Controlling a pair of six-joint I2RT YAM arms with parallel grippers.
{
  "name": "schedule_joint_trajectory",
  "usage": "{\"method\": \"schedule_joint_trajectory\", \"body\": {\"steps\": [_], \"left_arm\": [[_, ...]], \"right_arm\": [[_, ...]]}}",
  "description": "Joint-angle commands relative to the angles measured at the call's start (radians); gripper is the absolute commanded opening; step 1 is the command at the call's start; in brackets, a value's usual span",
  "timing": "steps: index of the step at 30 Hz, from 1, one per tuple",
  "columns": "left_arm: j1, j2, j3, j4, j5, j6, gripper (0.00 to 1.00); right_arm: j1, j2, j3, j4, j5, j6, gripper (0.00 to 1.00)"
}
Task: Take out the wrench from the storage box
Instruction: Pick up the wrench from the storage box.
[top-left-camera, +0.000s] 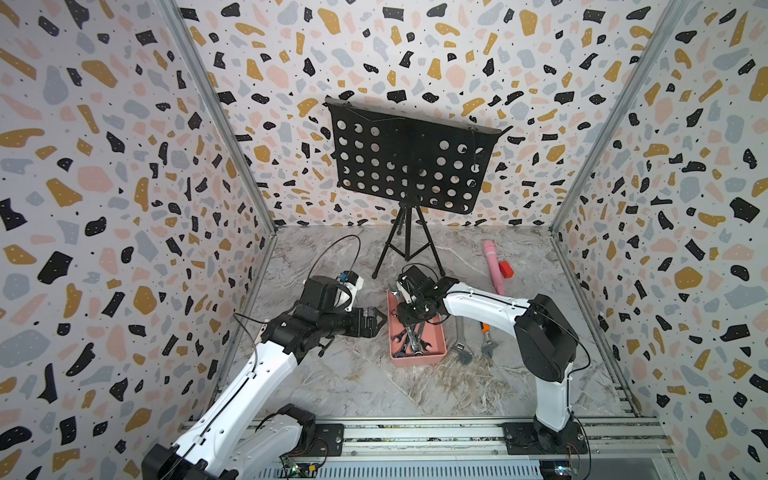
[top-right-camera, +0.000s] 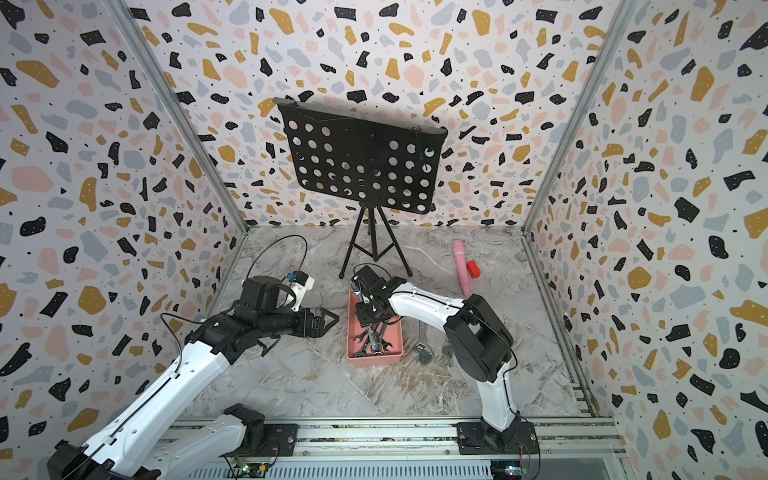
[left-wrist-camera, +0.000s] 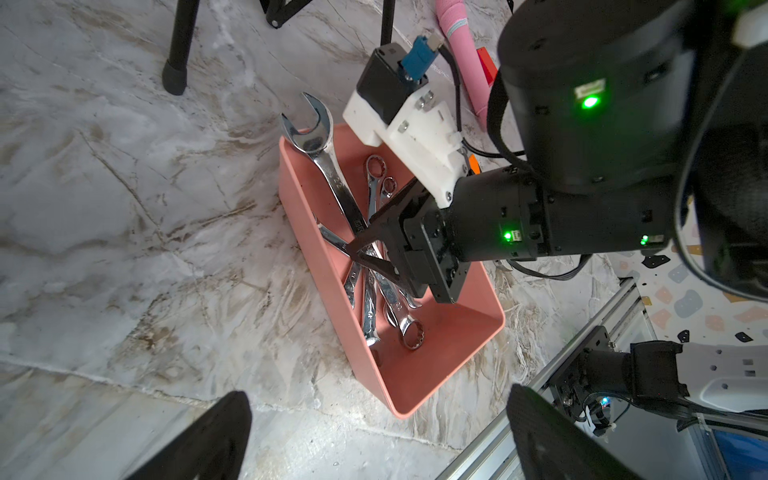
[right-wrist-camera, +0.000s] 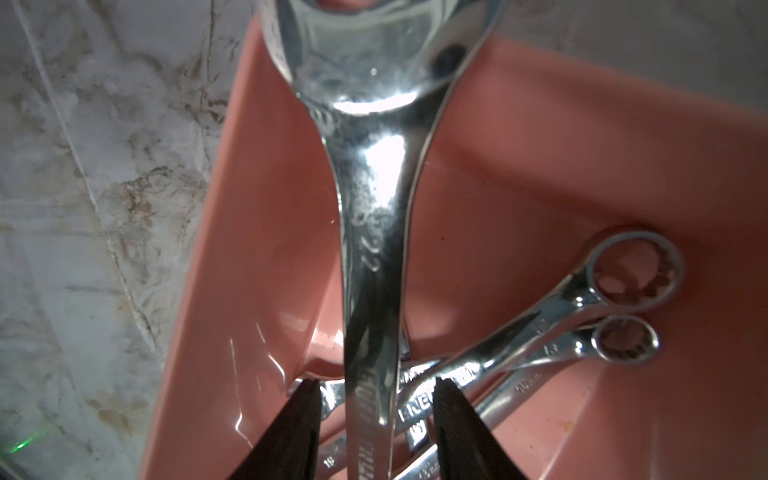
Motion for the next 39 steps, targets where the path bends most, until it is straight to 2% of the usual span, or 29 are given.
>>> {"method": "schedule_joint_trajectory", "body": {"steps": [1, 11, 16, 32, 39], "left_arm": [[0.008, -0.011, -0.012, 0.009, -0.010, 0.000, 1.00], [0.010, -0.001, -0.005, 0.016, -0.007, -0.007, 1.00], [0.009, 0.010, -0.005, 0.026, -0.001, -0.015, 1.00], [0.009, 0.008, -0.015, 0.035, 0.004, -0.014, 1.00], [0.009, 0.020, -0.012, 0.077, 0.056, -0.046, 1.00]], "right_arm": [[0.006, 0.007, 0.040, -0.014, 0.021, 0.009, 0.43], [0.015, -0.013, 0.064, -0.052, 0.034, 0.032, 0.17], [0.020, -0.042, 0.053, -0.046, 0.034, 0.046, 0.00], [0.017, -0.183, 0.072, -0.065, 0.024, 0.070, 0.00], [-0.069, -0.337, 0.052, -0.176, 0.003, 0.010, 0.00]]}}
